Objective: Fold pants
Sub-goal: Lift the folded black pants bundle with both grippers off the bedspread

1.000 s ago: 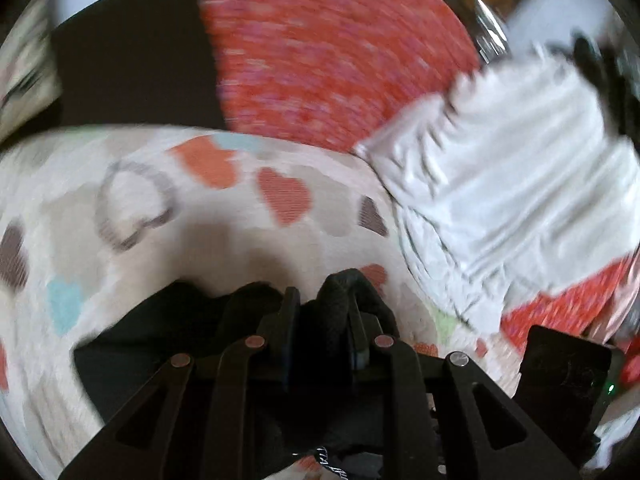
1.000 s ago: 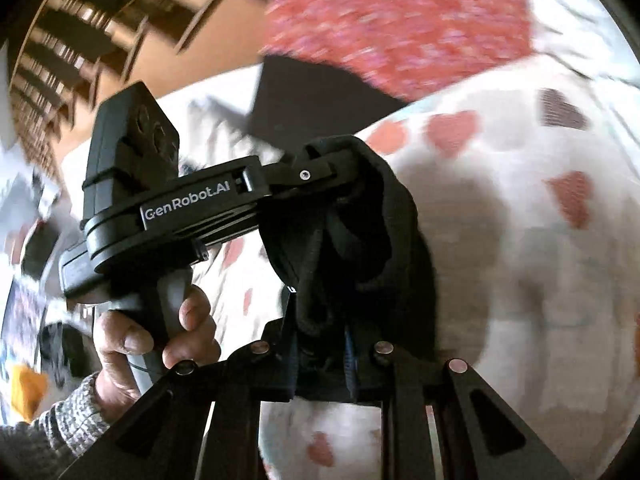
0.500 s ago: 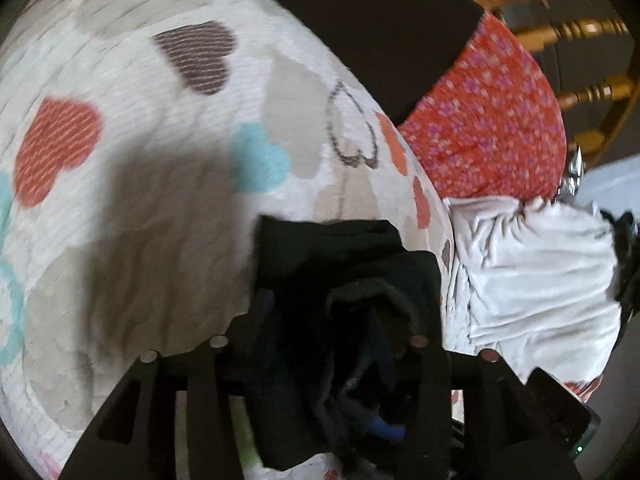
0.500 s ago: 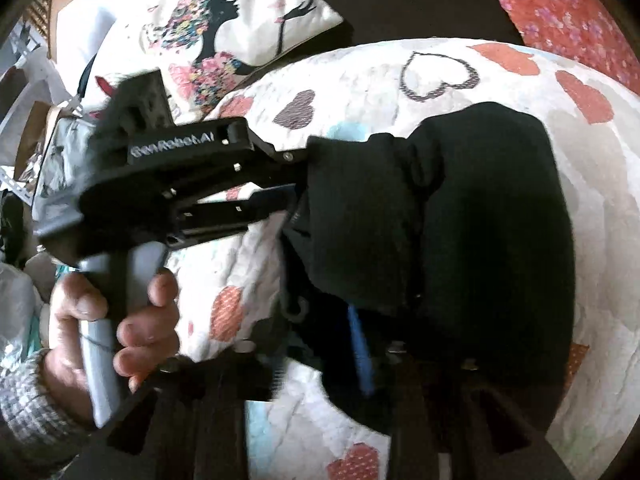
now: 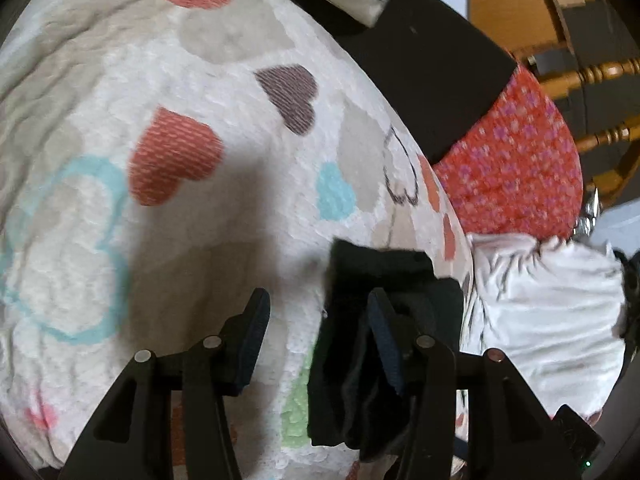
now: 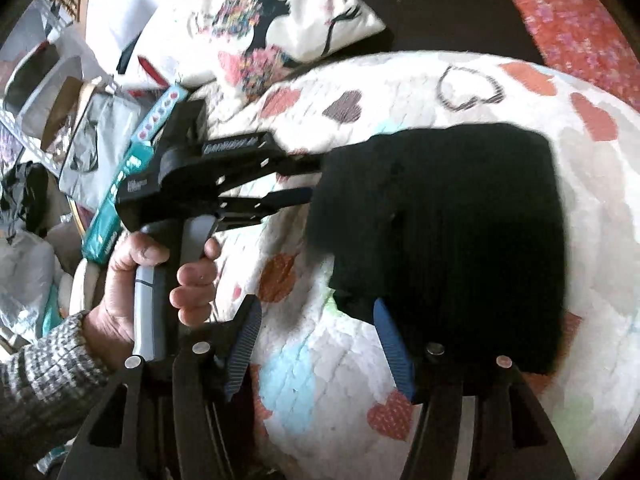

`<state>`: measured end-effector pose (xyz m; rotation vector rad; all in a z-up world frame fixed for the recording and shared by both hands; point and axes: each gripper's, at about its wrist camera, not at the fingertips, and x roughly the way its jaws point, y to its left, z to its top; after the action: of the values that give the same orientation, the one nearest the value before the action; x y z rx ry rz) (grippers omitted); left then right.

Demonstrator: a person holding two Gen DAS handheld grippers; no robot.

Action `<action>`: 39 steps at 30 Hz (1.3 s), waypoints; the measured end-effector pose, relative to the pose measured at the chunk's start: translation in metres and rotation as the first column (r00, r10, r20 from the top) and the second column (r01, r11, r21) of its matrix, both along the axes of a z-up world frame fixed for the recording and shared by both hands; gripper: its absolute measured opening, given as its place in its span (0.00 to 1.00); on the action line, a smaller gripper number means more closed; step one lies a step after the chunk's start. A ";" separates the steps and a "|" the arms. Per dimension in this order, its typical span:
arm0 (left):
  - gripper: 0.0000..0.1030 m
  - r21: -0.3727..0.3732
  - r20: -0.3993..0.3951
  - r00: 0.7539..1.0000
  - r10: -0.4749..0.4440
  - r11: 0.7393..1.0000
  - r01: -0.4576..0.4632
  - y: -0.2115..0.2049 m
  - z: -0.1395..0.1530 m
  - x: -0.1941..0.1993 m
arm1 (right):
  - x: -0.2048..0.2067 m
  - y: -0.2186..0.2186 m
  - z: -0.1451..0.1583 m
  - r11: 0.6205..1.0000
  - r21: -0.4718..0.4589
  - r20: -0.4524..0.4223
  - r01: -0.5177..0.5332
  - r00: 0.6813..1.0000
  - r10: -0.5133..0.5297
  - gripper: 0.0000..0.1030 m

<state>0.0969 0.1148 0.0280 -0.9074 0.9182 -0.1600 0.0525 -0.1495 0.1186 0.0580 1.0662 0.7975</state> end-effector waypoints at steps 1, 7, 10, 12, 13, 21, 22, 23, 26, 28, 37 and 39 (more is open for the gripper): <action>0.48 -0.012 0.002 1.000 0.009 1.000 -0.009 0.002 0.001 -0.003 | 0.004 -0.012 0.005 0.999 0.005 0.008 0.033 0.999 -0.033 0.62; 0.65 -0.002 0.142 0.988 -0.053 0.999 0.054 -0.039 0.033 -0.018 | 0.039 -0.075 0.005 0.969 0.014 0.008 0.246 0.969 -0.246 0.64; 0.73 0.071 0.150 0.984 -0.098 0.994 0.088 -0.067 0.033 -0.010 | 0.065 -0.098 -0.005 0.945 0.025 -0.022 0.327 0.945 -0.326 0.68; 0.73 0.130 0.103 0.990 -0.100 0.988 0.086 -0.078 0.019 -0.001 | 0.083 -0.106 -0.016 0.934 0.034 -0.054 0.356 0.934 -0.354 0.68; 0.73 0.134 0.088 0.992 -0.091 0.988 0.079 -0.078 0.012 0.001 | 0.088 -0.107 -0.020 0.932 0.037 -0.065 0.360 0.932 -0.358 0.68; 0.95 0.107 0.078 0.990 -0.116 0.989 0.107 -0.079 -0.024 0.020 | 0.131 -0.099 -0.063 0.942 0.082 -0.171 0.325 0.936 -0.308 0.76; 0.98 0.121 0.077 0.988 -0.133 0.985 0.123 -0.084 -0.023 0.025 | 0.136 -0.098 -0.067 0.939 0.104 -0.190 0.327 0.934 -0.304 0.78; 0.99 0.144 0.076 0.987 -0.145 0.981 0.133 -0.091 -0.021 0.030 | 0.140 -0.099 -0.071 0.937 0.120 -0.207 0.329 0.931 -0.301 0.79; 0.99 0.208 0.085 0.976 -0.199 0.962 0.178 -0.109 -0.017 0.040 | 0.150 -0.097 -0.086 0.922 0.187 -0.277 0.338 0.919 -0.281 0.80; 0.95 0.241 0.073 0.972 -0.225 0.949 0.202 -0.117 -0.015 0.043 | 0.149 -0.096 -0.091 0.904 0.229 -0.297 0.360 0.911 -0.287 0.84; 0.35 0.275 0.087 0.964 -0.250 0.936 0.218 -0.122 0.029 0.012 | 0.120 -0.087 -0.061 0.897 0.280 -0.290 0.342 0.921 -0.260 0.46; 0.35 0.323 0.116 0.960 -0.256 0.923 0.208 -0.126 0.049 -0.006 | 0.104 -0.085 -0.042 0.904 0.290 -0.243 0.314 0.938 -0.248 0.45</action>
<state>0.0911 -0.0108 0.0768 -0.4866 0.8736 -0.2798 0.1566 -0.2348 0.0770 0.5750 1.0748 0.7043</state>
